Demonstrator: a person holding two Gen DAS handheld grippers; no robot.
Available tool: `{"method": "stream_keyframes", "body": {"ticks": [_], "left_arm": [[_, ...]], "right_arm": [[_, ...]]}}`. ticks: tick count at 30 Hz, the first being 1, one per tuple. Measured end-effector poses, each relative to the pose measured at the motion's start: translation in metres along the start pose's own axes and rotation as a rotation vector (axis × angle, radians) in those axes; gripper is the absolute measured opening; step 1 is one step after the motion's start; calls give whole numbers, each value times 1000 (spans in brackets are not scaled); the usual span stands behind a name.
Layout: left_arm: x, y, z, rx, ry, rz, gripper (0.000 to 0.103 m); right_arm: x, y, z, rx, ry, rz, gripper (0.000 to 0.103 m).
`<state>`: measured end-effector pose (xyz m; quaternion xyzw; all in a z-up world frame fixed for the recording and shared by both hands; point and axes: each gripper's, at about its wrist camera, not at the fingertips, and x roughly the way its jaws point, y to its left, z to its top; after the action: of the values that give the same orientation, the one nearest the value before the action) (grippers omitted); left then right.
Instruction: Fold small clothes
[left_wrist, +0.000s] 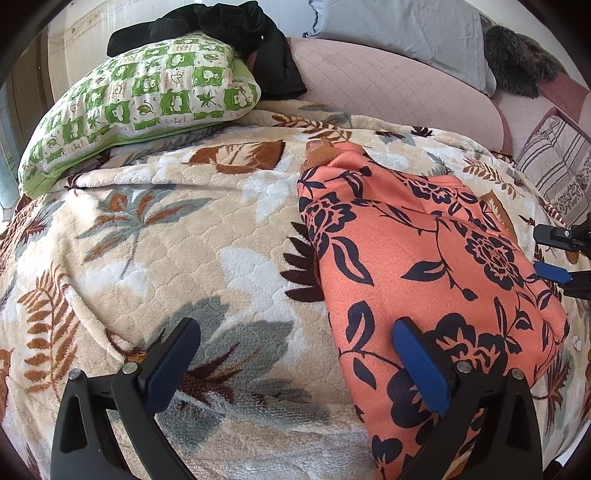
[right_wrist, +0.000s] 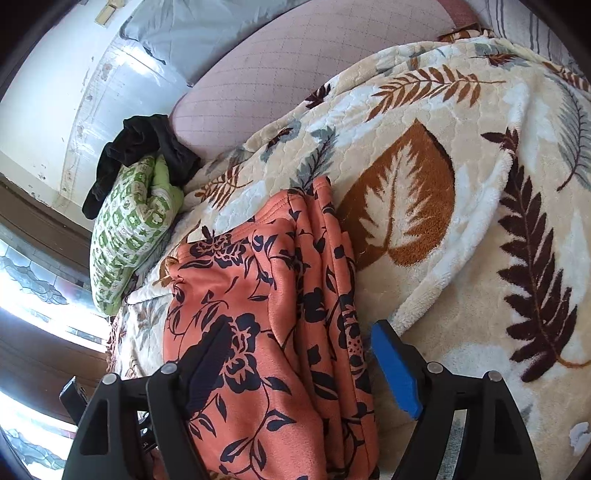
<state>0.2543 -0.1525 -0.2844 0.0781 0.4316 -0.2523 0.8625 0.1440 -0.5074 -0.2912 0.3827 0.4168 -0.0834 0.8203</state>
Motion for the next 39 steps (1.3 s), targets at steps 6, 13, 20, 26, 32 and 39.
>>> {"method": "stream_keyframes", "body": {"ticks": [6, 13, 20, 26, 32, 39], "left_arm": [[0, 0, 4, -6, -11, -13, 103], [2, 3, 11, -32, -3, -144, 103], [13, -18, 11, 22, 69, -303, 103], [18, -24, 10, 22, 89, -352, 103], [22, -34, 7, 42, 89, -366, 103], [19, -40, 7, 60, 76, -365, 103]], "right_arm": [[8, -10, 1, 6, 18, 29, 81], [18, -17, -1, -33, 68, 86, 84], [28, -27, -2, -40, 100, 128, 86], [24, -40, 2, -21, 108, 186, 86], [28, -34, -2, -52, 113, 248, 92], [45, -2, -15, -101, 146, 301, 92]]}}
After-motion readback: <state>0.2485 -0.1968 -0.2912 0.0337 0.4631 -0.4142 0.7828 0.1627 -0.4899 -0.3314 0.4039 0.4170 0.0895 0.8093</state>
